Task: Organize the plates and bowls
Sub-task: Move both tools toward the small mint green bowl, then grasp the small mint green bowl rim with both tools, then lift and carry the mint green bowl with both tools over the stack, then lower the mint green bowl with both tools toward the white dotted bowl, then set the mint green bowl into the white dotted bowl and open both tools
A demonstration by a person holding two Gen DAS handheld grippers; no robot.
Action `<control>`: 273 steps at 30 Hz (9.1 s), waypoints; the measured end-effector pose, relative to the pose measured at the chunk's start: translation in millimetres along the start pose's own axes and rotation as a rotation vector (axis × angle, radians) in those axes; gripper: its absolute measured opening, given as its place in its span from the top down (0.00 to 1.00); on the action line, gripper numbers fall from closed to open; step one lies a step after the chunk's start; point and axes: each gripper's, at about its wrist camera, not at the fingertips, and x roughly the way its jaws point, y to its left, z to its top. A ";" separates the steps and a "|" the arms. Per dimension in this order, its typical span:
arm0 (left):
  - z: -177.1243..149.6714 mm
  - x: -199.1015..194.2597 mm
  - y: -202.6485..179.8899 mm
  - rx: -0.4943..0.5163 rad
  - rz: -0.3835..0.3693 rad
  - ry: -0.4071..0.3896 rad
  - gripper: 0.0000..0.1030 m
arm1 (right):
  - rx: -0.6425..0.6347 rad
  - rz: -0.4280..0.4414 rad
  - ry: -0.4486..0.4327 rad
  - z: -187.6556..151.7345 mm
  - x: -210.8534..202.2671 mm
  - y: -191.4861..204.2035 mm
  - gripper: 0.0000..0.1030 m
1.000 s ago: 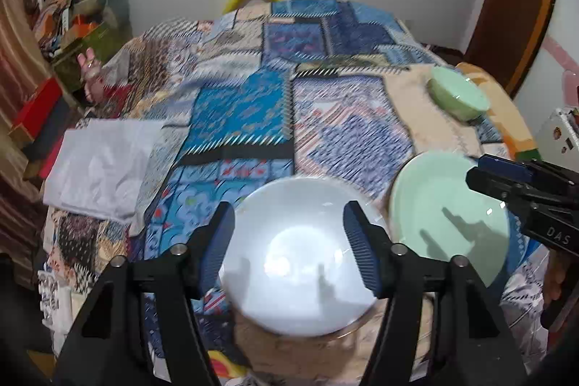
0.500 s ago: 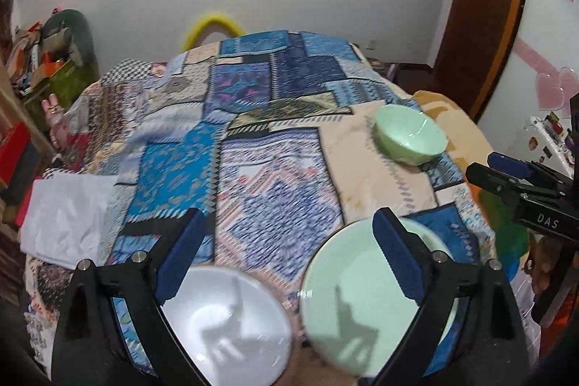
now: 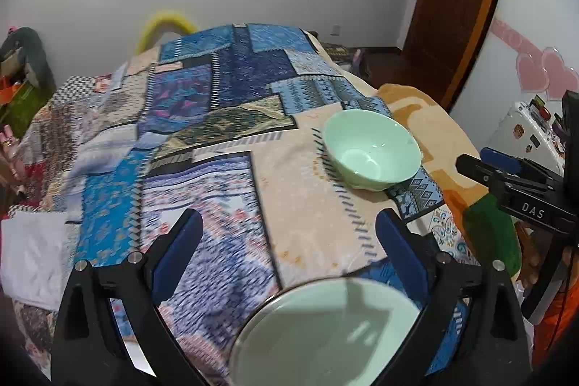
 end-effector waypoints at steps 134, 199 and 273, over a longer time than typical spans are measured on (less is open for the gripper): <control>-172.1 -107.4 151.5 -0.317 0.128 0.107 0.85 | -0.284 0.403 0.200 -100.9 4.4 246.4 0.82; -215.0 -101.2 192.0 -0.389 0.150 0.186 0.56 | -0.365 0.377 0.314 -120.5 36.2 251.9 0.69; -164.2 -100.6 142.4 -0.401 0.017 0.122 0.65 | -0.211 0.353 0.225 -93.3 0.0 225.2 0.72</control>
